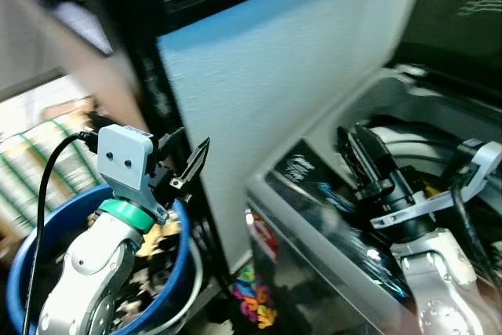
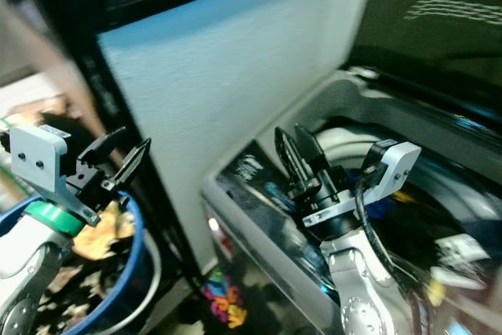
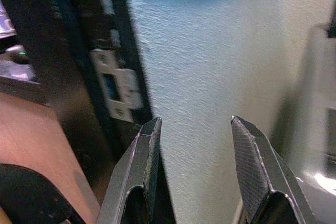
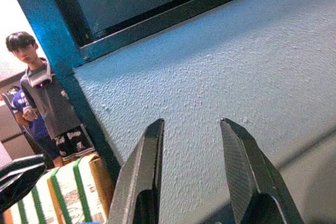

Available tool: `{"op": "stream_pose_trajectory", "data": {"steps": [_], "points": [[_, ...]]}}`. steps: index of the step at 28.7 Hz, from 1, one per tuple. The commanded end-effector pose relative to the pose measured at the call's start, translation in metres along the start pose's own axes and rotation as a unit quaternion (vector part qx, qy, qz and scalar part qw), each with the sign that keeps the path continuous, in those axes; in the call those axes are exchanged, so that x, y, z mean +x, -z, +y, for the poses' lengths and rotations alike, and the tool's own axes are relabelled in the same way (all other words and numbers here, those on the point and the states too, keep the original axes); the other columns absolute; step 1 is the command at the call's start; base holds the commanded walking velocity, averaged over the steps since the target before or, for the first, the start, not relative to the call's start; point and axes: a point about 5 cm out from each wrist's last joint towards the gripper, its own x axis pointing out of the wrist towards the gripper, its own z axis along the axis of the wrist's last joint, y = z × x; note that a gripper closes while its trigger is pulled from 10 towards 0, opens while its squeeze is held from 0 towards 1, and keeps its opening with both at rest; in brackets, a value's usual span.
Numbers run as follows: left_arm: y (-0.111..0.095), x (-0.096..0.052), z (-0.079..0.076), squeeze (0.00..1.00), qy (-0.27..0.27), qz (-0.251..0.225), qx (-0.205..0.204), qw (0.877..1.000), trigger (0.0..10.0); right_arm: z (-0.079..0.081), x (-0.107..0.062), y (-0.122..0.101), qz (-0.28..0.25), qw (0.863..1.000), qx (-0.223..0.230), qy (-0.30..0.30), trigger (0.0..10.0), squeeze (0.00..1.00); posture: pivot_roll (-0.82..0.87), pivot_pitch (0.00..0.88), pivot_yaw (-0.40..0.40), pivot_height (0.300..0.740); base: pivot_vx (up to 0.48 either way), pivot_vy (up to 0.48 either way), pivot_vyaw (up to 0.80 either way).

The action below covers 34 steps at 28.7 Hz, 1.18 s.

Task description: Clothes washing

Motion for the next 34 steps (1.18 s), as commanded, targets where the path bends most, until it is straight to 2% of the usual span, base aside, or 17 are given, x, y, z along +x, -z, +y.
{"op": "stream_pose_trajectory", "data": {"steps": [1,5,8,26,28,34], "points": [[0.004,0.000,0.005,0.00,-0.016,0.019,0.008,1.000,10.0,-0.003,0.000,0.002,0.004,1.000,0.006,0.011,10.0,0.00,0.07,0.000,0.098,0.740,0.000,0.000,0.80],[0.005,0.005,0.006,0.00,-0.007,0.033,0.026,0.999,10.0,-0.010,0.005,0.004,0.004,1.000,-0.003,0.028,10.0,0.00,0.07,0.000,0.104,0.740,0.000,0.000,0.80],[0.002,0.009,0.009,0.00,-0.010,0.026,0.022,0.999,10.0,-0.015,0.010,0.003,-0.003,0.999,-0.009,0.036,10.0,0.00,0.08,0.000,0.102,0.740,0.000,0.000,0.80],[-0.001,0.011,0.013,0.00,-0.020,0.029,0.019,0.999,10.0,-0.022,0.013,0.002,-0.011,0.999,-0.004,0.053,10.0,0.00,0.09,0.000,0.100,0.740,0.000,0.000,0.80],[-0.001,0.010,0.013,0.00,-0.020,0.029,0.015,0.999,10.0,-0.026,0.013,0.001,-0.022,0.997,0.020,0.066,10.0,0.00,0.09,0.000,0.097,0.740,0.000,0.000,0.00],[-0.002,0.009,0.012,0.00,-0.021,0.026,0.009,0.999,10.0,-0.023,0.014,0.005,-0.012,0.998,0.018,0.056,10.0,0.00,0.10,0.000,0.088,0.740,0.000,0.411,0.00]]}}
